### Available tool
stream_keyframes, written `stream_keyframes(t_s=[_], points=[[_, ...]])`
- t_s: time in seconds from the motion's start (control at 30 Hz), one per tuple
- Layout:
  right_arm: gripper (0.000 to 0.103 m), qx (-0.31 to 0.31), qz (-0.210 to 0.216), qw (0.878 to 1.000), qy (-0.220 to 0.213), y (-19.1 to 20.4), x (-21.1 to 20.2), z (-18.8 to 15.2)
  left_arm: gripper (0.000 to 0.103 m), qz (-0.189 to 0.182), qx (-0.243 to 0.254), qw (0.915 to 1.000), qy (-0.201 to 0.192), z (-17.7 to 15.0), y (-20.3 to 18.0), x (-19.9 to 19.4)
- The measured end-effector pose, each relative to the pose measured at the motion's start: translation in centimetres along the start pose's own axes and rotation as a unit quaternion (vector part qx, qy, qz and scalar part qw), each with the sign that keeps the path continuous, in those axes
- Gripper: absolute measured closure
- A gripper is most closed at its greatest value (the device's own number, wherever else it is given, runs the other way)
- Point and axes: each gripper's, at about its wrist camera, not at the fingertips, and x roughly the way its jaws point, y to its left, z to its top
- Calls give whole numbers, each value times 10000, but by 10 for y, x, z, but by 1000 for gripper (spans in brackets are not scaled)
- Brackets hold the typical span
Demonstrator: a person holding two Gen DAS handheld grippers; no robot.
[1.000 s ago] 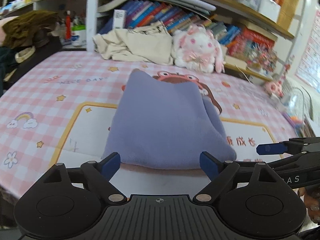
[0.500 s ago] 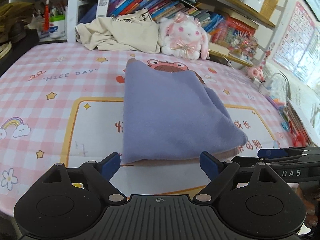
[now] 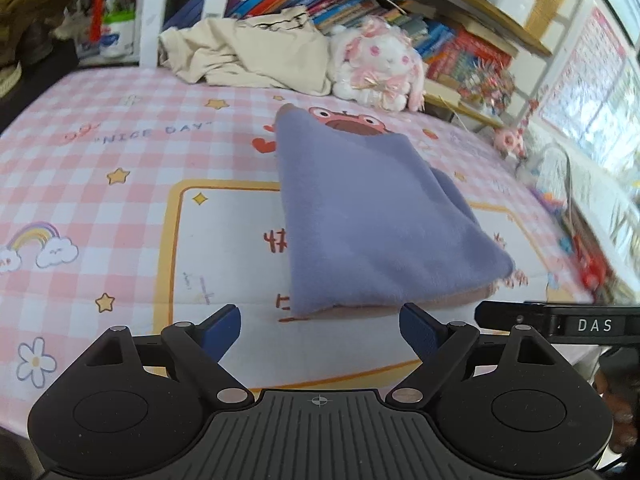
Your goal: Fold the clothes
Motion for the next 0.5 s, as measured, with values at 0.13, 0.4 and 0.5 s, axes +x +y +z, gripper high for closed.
stream_keyframes(t_s=[0.13, 0.4, 0.5], points=[[13, 314, 57, 9995, -36, -8, 2, 10, 14, -67, -224, 9997, -10, 7, 9, 4], [13, 581, 118, 9982, 39, -24, 10, 25, 14, -141, -348, 9992, -151, 20, 12, 13], [13, 589, 182, 9981, 84, -29, 20, 32, 14, -45, -388, 9991, -174, 25, 13, 19]])
